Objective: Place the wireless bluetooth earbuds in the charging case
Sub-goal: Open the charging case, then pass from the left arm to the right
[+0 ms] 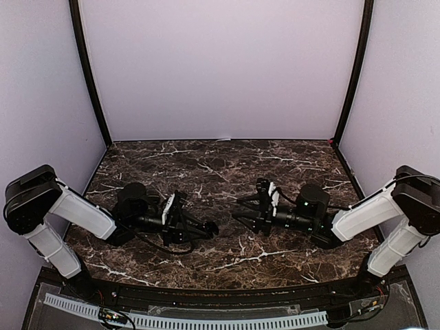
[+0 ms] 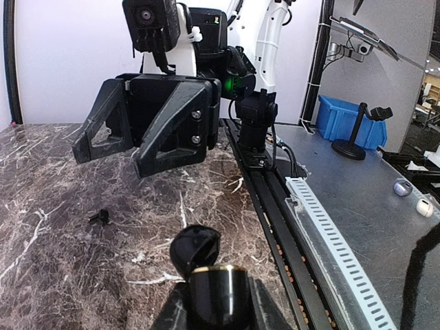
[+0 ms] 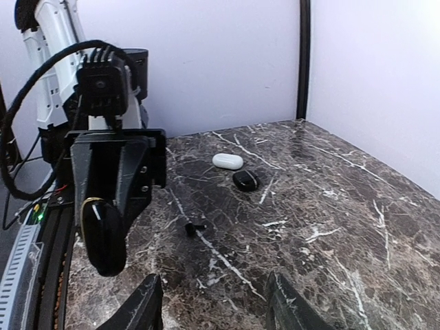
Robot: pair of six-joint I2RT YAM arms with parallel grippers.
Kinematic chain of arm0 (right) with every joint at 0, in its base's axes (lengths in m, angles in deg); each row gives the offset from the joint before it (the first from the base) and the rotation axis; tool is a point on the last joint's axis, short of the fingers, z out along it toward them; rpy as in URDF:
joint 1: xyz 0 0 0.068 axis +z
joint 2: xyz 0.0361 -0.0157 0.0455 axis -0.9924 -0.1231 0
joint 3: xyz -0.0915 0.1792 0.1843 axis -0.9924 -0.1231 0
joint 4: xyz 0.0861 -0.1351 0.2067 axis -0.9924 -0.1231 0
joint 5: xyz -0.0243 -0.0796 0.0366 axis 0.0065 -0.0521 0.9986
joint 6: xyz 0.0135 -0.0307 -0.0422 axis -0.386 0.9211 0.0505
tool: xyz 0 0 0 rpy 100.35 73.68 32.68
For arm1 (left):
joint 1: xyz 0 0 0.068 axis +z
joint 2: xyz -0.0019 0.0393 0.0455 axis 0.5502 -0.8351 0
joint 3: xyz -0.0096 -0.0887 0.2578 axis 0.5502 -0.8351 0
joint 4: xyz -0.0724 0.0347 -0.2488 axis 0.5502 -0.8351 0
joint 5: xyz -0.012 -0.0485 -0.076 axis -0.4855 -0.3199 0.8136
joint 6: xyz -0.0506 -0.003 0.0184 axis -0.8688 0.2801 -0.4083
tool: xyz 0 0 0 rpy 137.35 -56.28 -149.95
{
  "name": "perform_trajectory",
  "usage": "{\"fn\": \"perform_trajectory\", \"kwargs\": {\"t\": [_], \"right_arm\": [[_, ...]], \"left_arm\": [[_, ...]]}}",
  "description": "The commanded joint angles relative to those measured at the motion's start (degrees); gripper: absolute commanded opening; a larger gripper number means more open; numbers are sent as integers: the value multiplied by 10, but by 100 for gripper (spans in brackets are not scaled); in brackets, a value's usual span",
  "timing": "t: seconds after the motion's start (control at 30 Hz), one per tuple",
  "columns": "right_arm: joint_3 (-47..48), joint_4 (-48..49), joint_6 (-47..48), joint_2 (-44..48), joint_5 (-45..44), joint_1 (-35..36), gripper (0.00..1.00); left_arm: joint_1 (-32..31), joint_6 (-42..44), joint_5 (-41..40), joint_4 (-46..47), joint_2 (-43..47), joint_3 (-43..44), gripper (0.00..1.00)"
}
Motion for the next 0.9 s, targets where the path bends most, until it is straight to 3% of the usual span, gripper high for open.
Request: {"fn": "perform_trajectory", "kwargs": {"t": [0.0,0.13,0.87], "right_arm": [[25,3,20,-6,93,1,51],[34,-8,30,-11,121,11,51],[109,-129,84,-52,75,73,40]], "left_arm": [[-4,8,7,8,17,-5,17],[-4,10,3,7,17,-6,17],[-8,27,-31,20,20,-18,17]]}}
